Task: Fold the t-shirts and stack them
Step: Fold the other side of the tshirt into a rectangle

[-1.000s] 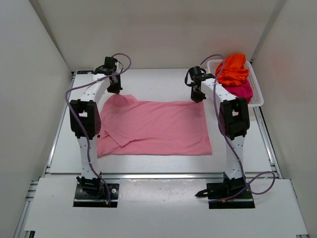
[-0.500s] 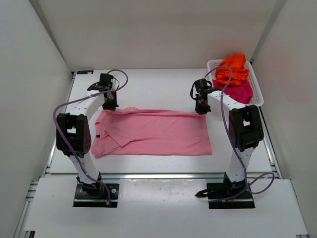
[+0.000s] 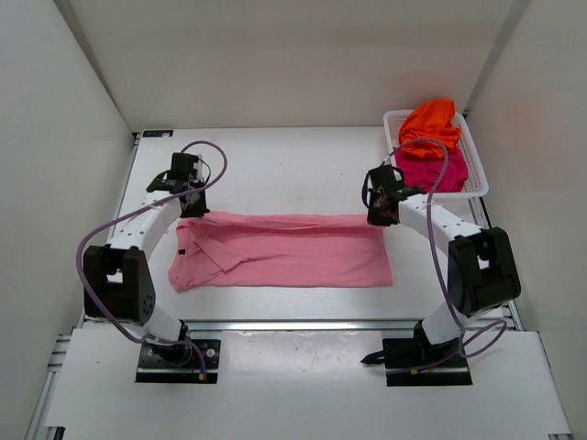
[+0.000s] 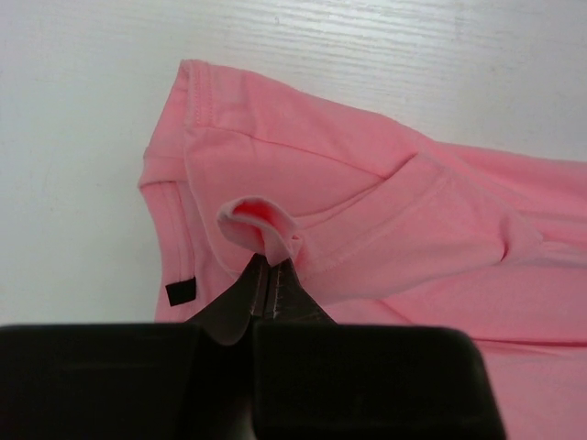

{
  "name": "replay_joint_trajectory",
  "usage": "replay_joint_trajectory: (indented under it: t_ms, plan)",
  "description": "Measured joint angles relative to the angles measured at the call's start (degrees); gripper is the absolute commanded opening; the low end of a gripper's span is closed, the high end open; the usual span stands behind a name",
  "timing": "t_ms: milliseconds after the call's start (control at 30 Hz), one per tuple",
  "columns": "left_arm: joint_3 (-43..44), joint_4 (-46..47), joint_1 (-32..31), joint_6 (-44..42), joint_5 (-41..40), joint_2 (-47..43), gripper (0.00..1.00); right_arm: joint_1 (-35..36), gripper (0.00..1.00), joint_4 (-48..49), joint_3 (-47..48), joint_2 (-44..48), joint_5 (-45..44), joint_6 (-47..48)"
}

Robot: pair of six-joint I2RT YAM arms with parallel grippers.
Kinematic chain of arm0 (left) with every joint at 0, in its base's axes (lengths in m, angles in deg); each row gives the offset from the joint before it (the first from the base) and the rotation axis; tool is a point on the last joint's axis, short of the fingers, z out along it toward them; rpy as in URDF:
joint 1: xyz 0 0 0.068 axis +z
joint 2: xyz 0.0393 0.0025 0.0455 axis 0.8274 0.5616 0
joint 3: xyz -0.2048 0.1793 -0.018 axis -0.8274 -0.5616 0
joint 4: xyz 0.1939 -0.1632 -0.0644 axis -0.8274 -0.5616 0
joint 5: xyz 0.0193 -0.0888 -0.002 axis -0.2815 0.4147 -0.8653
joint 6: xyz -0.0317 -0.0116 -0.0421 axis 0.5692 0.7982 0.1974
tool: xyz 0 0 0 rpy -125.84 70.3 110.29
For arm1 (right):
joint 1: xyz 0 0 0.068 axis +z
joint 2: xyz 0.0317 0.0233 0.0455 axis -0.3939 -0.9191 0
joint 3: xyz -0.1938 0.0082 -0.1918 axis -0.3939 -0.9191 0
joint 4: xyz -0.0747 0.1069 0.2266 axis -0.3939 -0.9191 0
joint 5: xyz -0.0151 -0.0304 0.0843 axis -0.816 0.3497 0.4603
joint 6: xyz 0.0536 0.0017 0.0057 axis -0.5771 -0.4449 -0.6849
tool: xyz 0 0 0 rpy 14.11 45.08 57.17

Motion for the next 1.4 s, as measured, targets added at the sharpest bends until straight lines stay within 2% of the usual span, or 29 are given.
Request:
replay_joint_trajectory:
  t_ms: [267,800,1100,1200,1233,1267,1300,1333,1367,1400]
  plan:
    - [-3.1,-0.2,-0.4,0.9,-1.0,-1.4,0.0,0.3,0.0,1.2,-5.6,4.3,0.7,-0.6]
    - [-10.7,-1.6,-0.6,2.3,-1.5,-9.4,0.0,1.6,0.0,2.1,-10.1,5.7,2.1,-1.9]
    - [-13.9,-1.8,1.5,2.6,-0.8,-12.8,0.01,1.9,0.0,2.4,-12.2,8.8,2.8,-2.0]
    - [-14.9,-1.9,1.7,2.7,-0.6,-13.7,0.13,2.3,0.0,2.3,-13.0,9.2,3.0,-2.0]
    - [-15.0,-2.1,1.7,2.5,-0.5,-13.8,0.14,2.4,0.06,2.3,-13.2,9.2,3.1,-2.0]
    - [-15.3,-2.0,1.8,2.5,-0.3,-13.9,0.21,2.5,0.18,2.2,-13.3,9.3,3.2,-2.2]
    - [-15.5,-2.1,1.8,2.4,-0.2,-14.0,0.29,2.6,0.38,2.1,-13.5,9.4,3.5,-2.3]
    - [-15.6,-2.5,1.8,2.4,0.0,-14.2,0.52,2.6,0.41,1.8,-13.5,9.4,3.9,-2.4]
    - [-15.6,-3.0,1.7,2.3,0.2,-14.5,0.61,2.6,0.41,1.6,-13.5,9.6,4.1,-2.4]
    - [-15.6,-3.2,1.6,2.6,0.5,-15.1,0.65,2.6,0.41,1.3,-13.5,9.9,4.3,-2.3]
